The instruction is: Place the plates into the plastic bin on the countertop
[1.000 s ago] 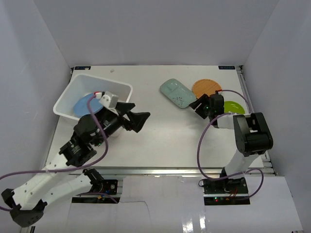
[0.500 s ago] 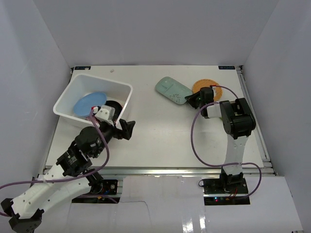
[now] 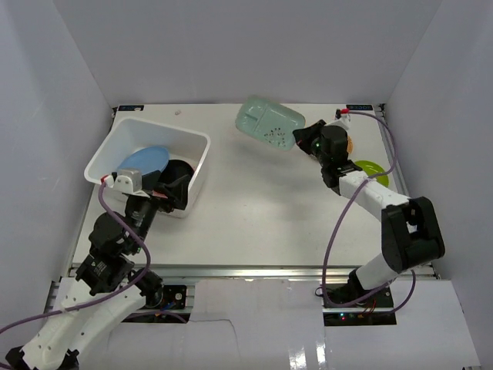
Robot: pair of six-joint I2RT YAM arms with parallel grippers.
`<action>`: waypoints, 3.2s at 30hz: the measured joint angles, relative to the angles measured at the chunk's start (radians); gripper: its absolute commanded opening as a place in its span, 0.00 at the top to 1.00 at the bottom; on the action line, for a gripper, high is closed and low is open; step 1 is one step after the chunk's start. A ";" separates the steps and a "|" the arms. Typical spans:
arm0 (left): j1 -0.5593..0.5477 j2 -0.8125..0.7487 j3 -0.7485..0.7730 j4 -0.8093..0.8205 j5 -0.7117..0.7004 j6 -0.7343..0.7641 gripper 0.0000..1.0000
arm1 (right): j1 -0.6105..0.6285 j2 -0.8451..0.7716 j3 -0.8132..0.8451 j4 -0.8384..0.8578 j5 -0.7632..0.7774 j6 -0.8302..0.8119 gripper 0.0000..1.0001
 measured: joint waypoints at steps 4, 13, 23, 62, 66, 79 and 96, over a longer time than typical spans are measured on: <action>0.113 0.026 0.003 0.020 0.084 -0.031 0.02 | 0.120 -0.085 0.145 -0.023 0.028 -0.092 0.92; 0.208 -0.055 0.045 0.037 0.125 -0.086 0.02 | 0.430 0.148 0.595 -0.080 0.094 -0.171 0.92; 0.209 -0.119 0.115 0.103 0.117 -0.093 0.02 | 0.625 0.720 1.219 -0.341 0.224 -0.204 0.92; 0.211 -0.034 0.014 0.094 0.116 -0.103 0.02 | 0.279 -0.027 0.200 -0.056 0.315 -0.214 0.52; 0.211 -0.005 0.005 0.087 0.150 -0.112 0.02 | 0.000 -0.050 -0.048 -0.069 0.336 -0.119 0.42; 0.211 0.009 0.000 0.080 0.169 -0.115 0.02 | -0.200 0.119 -0.215 0.037 0.197 0.208 0.37; 0.211 0.021 -0.005 0.080 0.167 -0.100 0.02 | -0.317 0.400 -0.131 0.328 0.024 0.435 0.88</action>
